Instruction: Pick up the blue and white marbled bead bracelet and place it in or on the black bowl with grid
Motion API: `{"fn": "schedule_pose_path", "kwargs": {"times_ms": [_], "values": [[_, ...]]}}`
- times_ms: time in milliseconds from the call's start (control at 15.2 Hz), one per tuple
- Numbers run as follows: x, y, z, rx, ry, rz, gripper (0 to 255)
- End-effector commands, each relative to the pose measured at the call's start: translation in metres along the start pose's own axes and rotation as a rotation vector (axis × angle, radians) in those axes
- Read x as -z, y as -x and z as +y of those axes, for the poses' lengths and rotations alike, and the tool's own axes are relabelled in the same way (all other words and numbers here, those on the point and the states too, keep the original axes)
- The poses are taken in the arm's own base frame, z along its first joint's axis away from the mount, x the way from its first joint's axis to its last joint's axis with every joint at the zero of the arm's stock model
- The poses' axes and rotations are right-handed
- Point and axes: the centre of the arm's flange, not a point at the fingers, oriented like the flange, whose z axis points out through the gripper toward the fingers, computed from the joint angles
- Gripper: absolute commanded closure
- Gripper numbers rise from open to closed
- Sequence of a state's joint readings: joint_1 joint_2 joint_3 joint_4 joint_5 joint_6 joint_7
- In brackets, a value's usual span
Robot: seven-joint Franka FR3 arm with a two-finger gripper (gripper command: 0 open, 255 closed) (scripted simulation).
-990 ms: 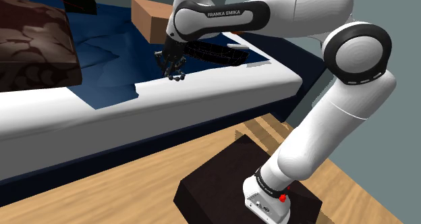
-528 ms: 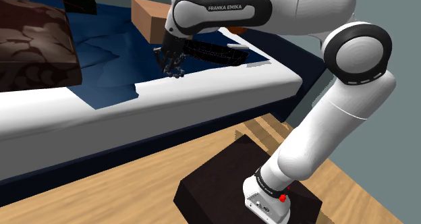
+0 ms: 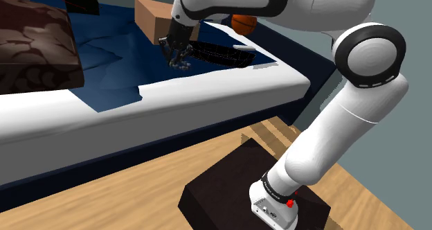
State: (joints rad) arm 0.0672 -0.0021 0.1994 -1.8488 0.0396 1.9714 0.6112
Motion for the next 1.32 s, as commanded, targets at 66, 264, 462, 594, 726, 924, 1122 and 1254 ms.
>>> {"fn": "schedule_pose_path", "kwargs": {"times_ms": [66,264,462,594,726,924,1122,1254], "values": [[0.017,-0.001,-0.002,0.000,0.000,0.000,255],[0.032,-0.002,-0.004,0.000,0.000,0.000,255],[0.048,-0.003,-0.005,0.000,0.000,0.000,255],[0.059,-0.004,-0.006,0.000,0.000,0.000,255],[0.069,-0.005,-0.007,0.000,0.000,0.000,255],[0.085,-0.006,-0.009,0.000,0.000,0.000,255],[0.101,-0.007,-0.011,0.000,0.000,0.000,255],[0.107,-0.008,-0.011,0.000,0.000,0.000,255]]}}
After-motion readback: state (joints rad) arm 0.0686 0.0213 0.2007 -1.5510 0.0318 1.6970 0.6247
